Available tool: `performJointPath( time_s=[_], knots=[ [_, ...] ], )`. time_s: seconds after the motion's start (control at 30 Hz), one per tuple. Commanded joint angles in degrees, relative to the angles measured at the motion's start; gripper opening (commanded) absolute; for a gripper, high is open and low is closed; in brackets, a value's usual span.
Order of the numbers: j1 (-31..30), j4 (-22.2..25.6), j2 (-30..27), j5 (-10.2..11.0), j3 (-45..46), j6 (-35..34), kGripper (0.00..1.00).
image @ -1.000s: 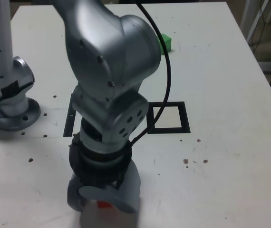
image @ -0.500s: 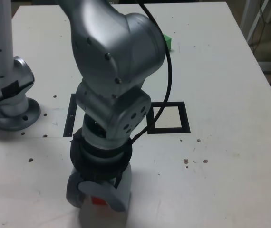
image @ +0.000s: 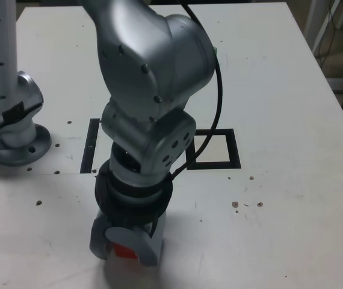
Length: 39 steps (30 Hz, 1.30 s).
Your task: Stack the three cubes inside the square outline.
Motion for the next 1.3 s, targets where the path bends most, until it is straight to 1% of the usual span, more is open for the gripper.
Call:
performJointPath(
  time_s=[0.0,0.13,0.23,0.37,0.47,0.6,0.7,0.97,1.13,1.27],
  knots=[
    [0.1,0.4,-0.3,0.4,-0.4,-0.2,0.34],
    [0.2,1.4,-0.6,0.9,-1.2,-0.4,0.30],
    [0.1,2.0,-0.6,1.4,-1.6,-0.5,0.29],
    [0.2,2.8,-1.4,2.7,-1.7,-0.7,0.27],
    [0.2,4.5,-3.2,4.6,-2.1,-0.9,0.26],
    [0.8,8.4,-6.0,8.1,-3.6,-0.2,0.25],
    [2.3,10.9,-7.2,9.5,-5.2,2.5,0.24],
    [10.5,16.9,-7.8,10.1,-9.8,12.8,0.24],
    [16.3,18.9,-7.8,10.2,-11.9,17.5,0.24],
    [21.7,19.7,-7.6,10.2,-12.7,21.0,0.24]
  ],
)
